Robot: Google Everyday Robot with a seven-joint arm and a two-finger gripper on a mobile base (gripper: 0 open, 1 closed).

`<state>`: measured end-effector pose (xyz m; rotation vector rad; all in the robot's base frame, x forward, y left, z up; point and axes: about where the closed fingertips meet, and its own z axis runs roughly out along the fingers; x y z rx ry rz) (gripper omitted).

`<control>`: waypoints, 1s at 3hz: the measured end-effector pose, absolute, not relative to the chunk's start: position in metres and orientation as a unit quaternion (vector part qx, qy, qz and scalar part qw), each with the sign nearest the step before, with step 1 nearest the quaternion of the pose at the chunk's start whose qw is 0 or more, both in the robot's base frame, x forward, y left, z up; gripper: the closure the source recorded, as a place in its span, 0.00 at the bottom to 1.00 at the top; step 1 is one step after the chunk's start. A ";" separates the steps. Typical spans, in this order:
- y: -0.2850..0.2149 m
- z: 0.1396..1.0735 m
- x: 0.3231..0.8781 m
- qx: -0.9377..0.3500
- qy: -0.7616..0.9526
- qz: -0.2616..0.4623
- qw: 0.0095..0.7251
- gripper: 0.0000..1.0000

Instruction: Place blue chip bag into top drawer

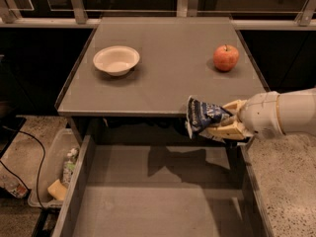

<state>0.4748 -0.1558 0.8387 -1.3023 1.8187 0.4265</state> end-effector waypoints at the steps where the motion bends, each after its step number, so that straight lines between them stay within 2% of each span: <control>1: -0.156 0.839 0.475 -0.520 0.725 0.170 0.419 1.00; 3: -0.133 0.804 0.420 -0.504 0.741 0.178 0.406 1.00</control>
Offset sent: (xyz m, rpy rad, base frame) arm -0.0508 0.0256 -0.0409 -0.0062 0.0567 -0.0145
